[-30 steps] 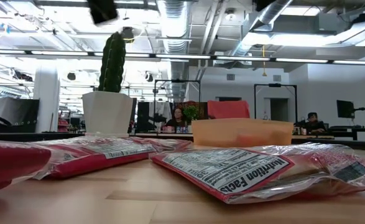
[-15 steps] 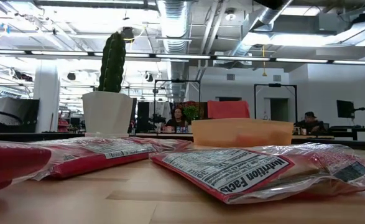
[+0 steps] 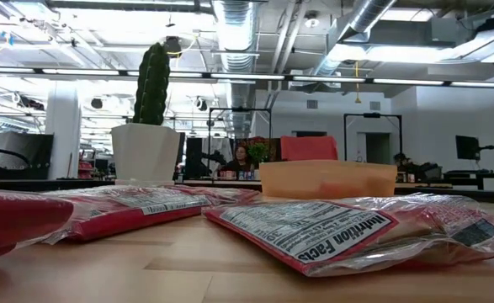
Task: Sort popcorn bags into baskets
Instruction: Adjust the popcorn bag
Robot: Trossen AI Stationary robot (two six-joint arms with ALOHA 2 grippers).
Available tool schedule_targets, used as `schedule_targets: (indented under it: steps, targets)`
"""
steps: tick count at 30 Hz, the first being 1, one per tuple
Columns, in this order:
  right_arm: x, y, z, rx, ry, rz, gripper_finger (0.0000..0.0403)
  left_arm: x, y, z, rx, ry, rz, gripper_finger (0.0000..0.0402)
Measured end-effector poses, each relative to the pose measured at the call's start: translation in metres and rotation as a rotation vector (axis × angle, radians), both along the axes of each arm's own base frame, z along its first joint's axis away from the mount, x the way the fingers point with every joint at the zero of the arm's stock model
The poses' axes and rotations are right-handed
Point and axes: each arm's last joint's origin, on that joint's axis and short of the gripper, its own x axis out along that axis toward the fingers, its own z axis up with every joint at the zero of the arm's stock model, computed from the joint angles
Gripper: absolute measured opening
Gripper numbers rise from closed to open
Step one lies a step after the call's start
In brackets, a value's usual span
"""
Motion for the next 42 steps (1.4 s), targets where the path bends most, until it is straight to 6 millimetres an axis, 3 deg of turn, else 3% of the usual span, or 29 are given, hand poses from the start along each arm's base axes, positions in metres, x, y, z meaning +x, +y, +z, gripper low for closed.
schedule_targets:
  steps: [7, 11, 16, 20, 31, 42]
  targets:
    - [-0.002, 0.011, -0.004, -0.058, -0.001, 0.075, 0.0091, 0.03, -0.041, -0.057, -0.162, -0.008, 0.082, 0.0]
    - [-0.004, 0.013, -0.005, -0.077, 0.0, 0.094, 0.0091, 0.045, -0.06, -0.072, -0.311, -0.039, 0.064, 0.0]
    - [-0.009, 0.02, -0.004, -0.083, -0.015, 0.12, 0.0091, 0.055, -0.076, -0.089, -0.493, 0.097, 0.034, 0.0]
    - [-0.012, 0.023, -0.003, -0.1, -0.032, 0.119, 0.0091, 0.057, -0.083, -0.094, -0.495, 0.131, 0.024, 0.0]
    - [-0.012, 0.025, -0.002, -0.091, -0.042, 0.108, 0.0091, 0.105, -0.051, -0.128, -0.281, 0.068, 0.163, 0.0]
    - [-0.012, 0.024, -0.003, -0.066, -0.017, 0.077, 0.0091, 0.14, -0.019, -0.12, -0.15, 0.056, 0.113, 0.0]
